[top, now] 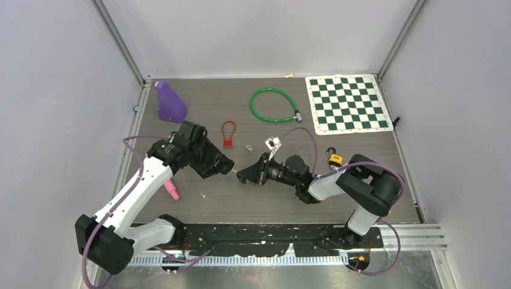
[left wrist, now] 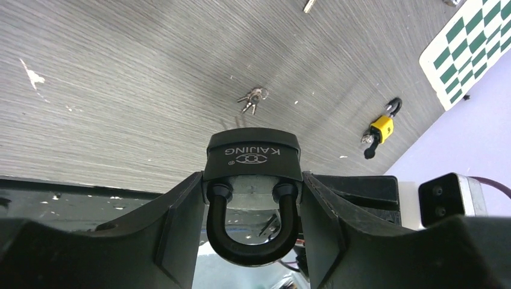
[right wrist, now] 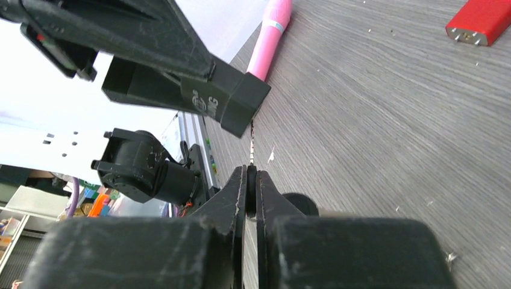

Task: Unlock with the key

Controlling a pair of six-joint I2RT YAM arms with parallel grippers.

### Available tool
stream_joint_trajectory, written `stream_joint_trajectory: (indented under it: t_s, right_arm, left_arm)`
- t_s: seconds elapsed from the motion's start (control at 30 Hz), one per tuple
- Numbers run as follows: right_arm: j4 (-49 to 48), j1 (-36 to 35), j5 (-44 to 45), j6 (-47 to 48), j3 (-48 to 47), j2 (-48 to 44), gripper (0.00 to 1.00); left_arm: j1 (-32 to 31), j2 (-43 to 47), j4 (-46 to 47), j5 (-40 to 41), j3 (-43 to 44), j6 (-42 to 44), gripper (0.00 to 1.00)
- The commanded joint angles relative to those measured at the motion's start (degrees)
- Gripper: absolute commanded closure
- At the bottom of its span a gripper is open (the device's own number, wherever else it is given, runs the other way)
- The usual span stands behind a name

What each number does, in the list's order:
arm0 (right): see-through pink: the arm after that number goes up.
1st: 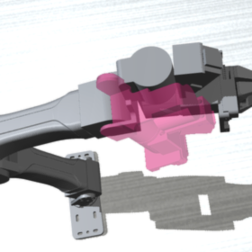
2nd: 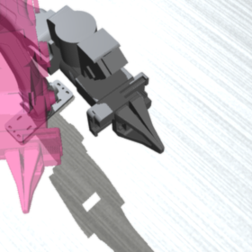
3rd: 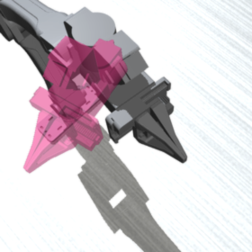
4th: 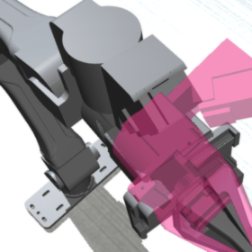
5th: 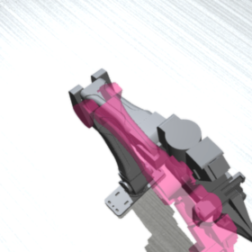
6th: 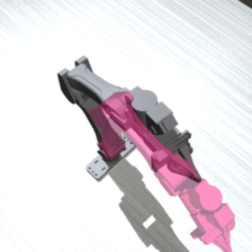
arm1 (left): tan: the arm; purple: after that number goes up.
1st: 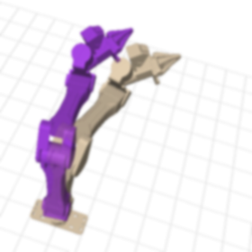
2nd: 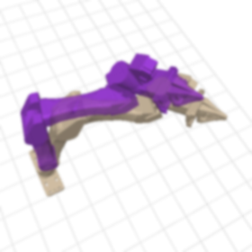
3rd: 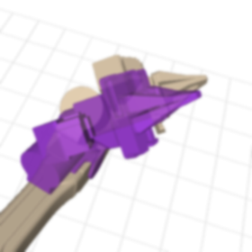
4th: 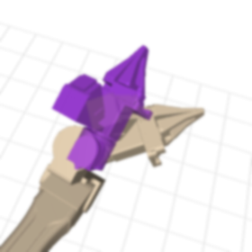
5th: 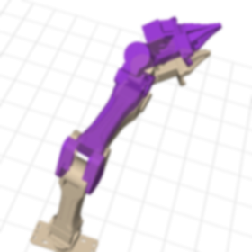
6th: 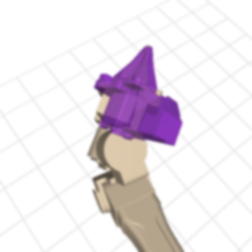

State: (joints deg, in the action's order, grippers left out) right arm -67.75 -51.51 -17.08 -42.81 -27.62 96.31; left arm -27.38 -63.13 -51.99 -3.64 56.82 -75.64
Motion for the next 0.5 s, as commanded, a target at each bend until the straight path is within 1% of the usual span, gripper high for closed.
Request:
stream_joint_trajectory:
  t_s: [0.0,0.03,0.07,0.1,0.13,0.17,0.2,0.23,0.27,0.3,0.33,0.37,0.43,0.47]
  right_arm:
    - [-5.43,0.34,0.23,1.6,1.4,-6.45,0.95]
    - [-4.09,0.35,0.48,1.94,1.67,-7.39,0.95]
    - [-0.49,0.33,0.74,2.69,2.1,-9.44,0.95]
    - [4.97,0.34,1.53,3.19,2.41,-11.86,0.95]
    - [7.57,0.35,2.14,4.16,2.53,-13.17,0.95]
    - [13.31,0.35,3.7,4.72,2.67,-16.09,0.95]
    - [16.79,0.33,4.85,6.19,2.66,-17.57,0.95]
    - [23.17,0.34,7.28,6.88,2.61,-20.77,0.95]
    - [26.25,0.33,8.49,8.14,2.59,-22.24,0.95]
    - [32.24,0.35,11.04,9.2,2.38,-25.21,0.95]
    - [35.23,0.35,13.68,9.7,2.08,-26.66,0.94]
    - [40.98,0.35,14.9,10.65,1.37,-29.02,0.95]
    - [47.47,0.29,18.49,11.65,0.21,-31.83,0.95]
    - [48.82,0.36,19.61,11.94,-0.13,-32.52,0.95]
  left_arm:
    - [3.64,-1.33,2.2,-4.1,0.71,9.71,0.91]
    - [4.15,-2.5,2.06,-4.96,1.07,11.28,0.91]
    - [4.62,-3.89,2.28,-6.31,1.13,13.68,0.91]
    - [4.97,-5.19,2.2,-7.37,1.04,15.13,0.9]
    - [5.12,-6.6,2.25,-8.3,0.77,16.18,0.9]
    - [5.14,-7.79,2.59,-8.94,0.28,17.38,0.9]
    - [5.14,-8.92,2.55,-8.75,-0.22,18.14,0.9]
    - [5.1,-10.07,2.6,-7.93,-0.86,18.43,0.9]
    - [5.13,-11.37,2.98,-7.33,-1.77,18.75,0.9]
    - [5.14,-12.33,3.88,-6.82,-2.54,18.97,0.9]
    - [5.14,-13.63,4.41,-6.41,-3.22,19.09,0.9]
    - [5.14,-15.1,4.7,-6.2,-3.59,19.27,0.9]
    - [5.02,-18.49,4.38,-5.36,-3.23,20.52,0.9]
    - [4.73,-20.37,3.3,-4.19,-1.84,21.4,0.89]
